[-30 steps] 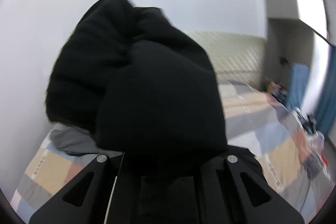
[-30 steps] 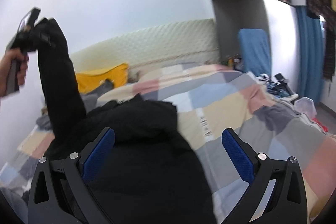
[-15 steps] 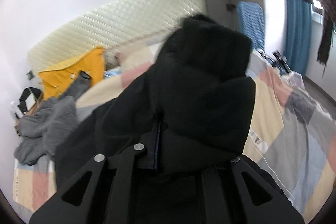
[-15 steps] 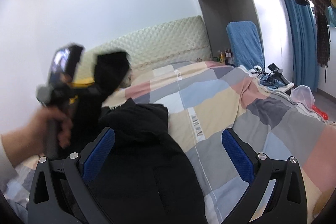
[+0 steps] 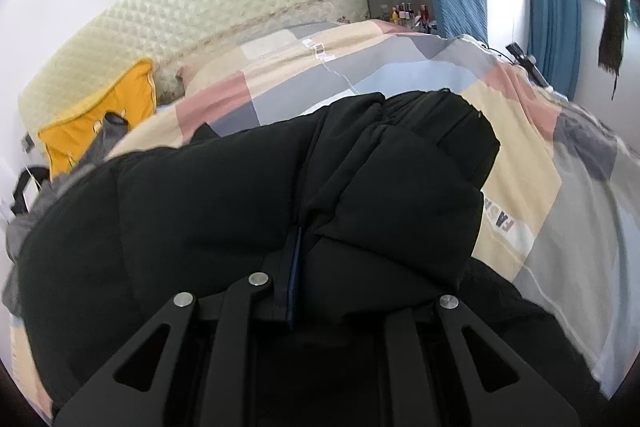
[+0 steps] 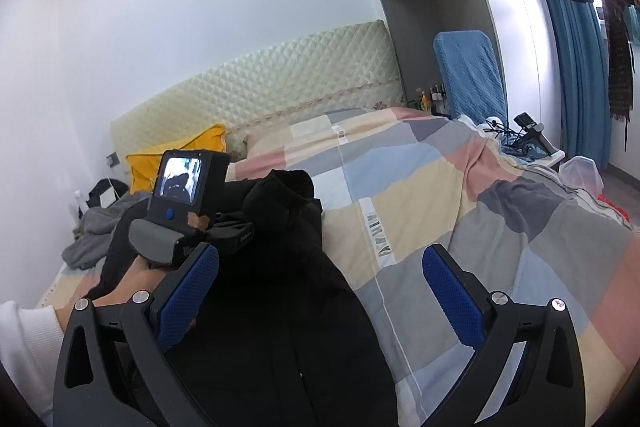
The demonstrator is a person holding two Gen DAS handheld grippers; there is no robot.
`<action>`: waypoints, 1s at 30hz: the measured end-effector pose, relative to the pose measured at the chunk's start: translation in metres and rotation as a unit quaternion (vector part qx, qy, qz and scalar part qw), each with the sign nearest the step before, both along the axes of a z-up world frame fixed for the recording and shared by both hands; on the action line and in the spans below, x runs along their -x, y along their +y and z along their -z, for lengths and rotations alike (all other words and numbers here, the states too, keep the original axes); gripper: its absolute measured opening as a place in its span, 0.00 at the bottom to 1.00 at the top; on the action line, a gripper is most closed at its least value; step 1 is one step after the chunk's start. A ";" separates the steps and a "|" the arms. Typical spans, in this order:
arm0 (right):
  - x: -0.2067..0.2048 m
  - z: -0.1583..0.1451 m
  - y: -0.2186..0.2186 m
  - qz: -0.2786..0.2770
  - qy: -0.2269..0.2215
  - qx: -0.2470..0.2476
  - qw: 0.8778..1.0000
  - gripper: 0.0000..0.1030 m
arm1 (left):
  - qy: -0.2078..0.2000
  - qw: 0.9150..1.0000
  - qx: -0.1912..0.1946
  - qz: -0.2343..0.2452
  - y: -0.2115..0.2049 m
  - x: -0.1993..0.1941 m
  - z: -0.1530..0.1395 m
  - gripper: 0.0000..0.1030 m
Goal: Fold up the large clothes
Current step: 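Lower the sleeve onto the jacket and open the left gripper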
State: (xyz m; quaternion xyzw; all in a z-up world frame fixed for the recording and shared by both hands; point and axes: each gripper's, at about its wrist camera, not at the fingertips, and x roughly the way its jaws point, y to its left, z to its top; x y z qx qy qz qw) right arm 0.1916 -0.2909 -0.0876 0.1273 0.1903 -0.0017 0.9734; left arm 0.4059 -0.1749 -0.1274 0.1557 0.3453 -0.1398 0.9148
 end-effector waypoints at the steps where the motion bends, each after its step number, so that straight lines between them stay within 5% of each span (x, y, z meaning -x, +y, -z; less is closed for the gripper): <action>1: -0.001 0.001 0.001 -0.001 0.002 0.002 1.000 1.00 | 0.008 1.000 0.003 0.000 -0.001 -0.002 0.001 0.13; 6: -0.006 0.006 0.002 -0.002 0.012 0.004 1.000 1.00 | 0.016 0.999 0.031 0.002 0.005 0.000 -0.004 0.19; 9: -0.007 0.008 0.004 -0.001 0.019 0.004 1.000 1.00 | 0.038 0.998 0.054 0.009 0.010 0.006 -0.007 0.32; 11: -0.005 0.008 0.009 -0.008 0.019 0.003 1.000 1.00 | 0.042 0.998 0.053 0.015 0.010 0.013 -0.010 0.75; 13: -0.003 0.007 0.014 -0.013 0.017 0.012 1.000 1.00 | 0.033 0.998 0.052 0.025 0.011 0.025 -0.014 0.93; 25: -0.013 0.011 0.029 -0.027 0.028 0.029 0.999 1.00 | 0.012 0.995 0.092 -0.028 0.093 0.073 -0.066 0.97; 30: -0.011 0.008 0.036 -0.036 0.025 0.034 0.998 1.00 | 0.007 0.993 0.103 -0.061 0.147 0.096 -0.064 0.97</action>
